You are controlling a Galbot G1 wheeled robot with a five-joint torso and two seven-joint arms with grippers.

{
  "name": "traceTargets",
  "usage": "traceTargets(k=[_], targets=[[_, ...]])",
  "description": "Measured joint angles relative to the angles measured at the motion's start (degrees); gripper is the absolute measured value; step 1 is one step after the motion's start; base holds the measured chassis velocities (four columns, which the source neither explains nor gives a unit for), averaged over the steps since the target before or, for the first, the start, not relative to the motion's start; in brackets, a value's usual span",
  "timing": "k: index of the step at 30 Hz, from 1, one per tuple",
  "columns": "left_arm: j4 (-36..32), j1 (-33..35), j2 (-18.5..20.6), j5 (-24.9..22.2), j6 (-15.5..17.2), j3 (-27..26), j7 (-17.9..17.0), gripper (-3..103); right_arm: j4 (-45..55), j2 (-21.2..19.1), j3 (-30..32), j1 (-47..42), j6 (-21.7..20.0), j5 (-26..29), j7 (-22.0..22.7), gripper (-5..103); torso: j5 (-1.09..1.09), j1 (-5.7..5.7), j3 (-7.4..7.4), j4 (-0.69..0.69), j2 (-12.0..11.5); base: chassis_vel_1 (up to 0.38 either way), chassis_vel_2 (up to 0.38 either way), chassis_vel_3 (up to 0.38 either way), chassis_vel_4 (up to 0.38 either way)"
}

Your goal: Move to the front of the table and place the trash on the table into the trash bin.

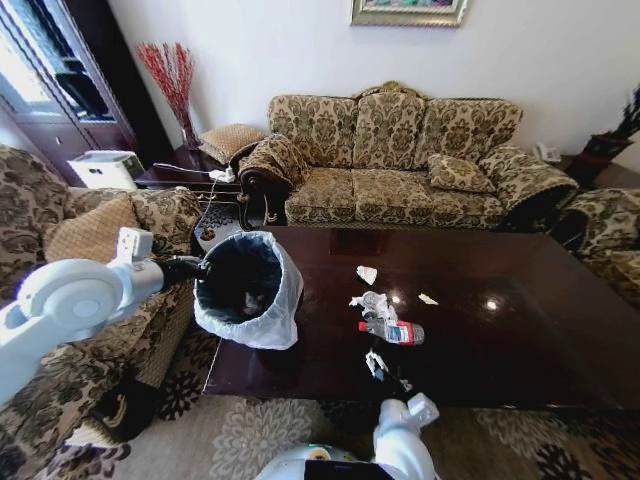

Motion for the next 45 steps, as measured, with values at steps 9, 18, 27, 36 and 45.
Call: traceTargets(k=[9, 18, 27, 36, 45], targets=[[0.0, -0.1, 0.5, -0.3, -0.1, -0.1, 0.1, 0, -5.1, -0.1, 2.2, 7.7, -0.3, 7.4, -2.0, 100, 0.01, -0.01, 0.0, -0.01, 0.0, 0.0, 0.0, 0.0, 0.0], [0.3, -0.1, 1.0, -0.5, -0.2, -0.1, 0.2, 0, -9.2, 0.2, 4.8, 12.2, -2.3, 15.6, -1.5, 100, 0.0, -0.02, 0.0, -0.01, 0.0, 0.0, 0.0, 0.0, 0.0], [0.5, -0.1, 1.2, -0.5, -0.8, 0.0, 0.2, 0, -9.8, -0.2, 5.3, 13.0, -2.6, 16.2, -2.4, 78, 0.01, -0.02, -0.01, 0.0, 0.0, 0.0, 0.0, 0.0, 0.0], [0.5, 0.0, 1.1, -0.4, -1.2, 0.1, 0.2, 0, -9.8, -0.1, 4.8, 11.6, -3.3, 13.7, -3.0, 45, 0.01, -0.02, -0.01, 0.0, 0.0, 0.0, 0.0, 0.0, 0.0], [0.4, 0.0, 1.1, -0.4, -1.2, 0.1, 0.2, 0, -9.6, -0.1, 6.3, 10.9, -3.9, 14.8, -2.8, 14, 0.01, -0.02, -0.01, -0.01, 0.0, 0.0, 0.0, 0.0, 0.0]])
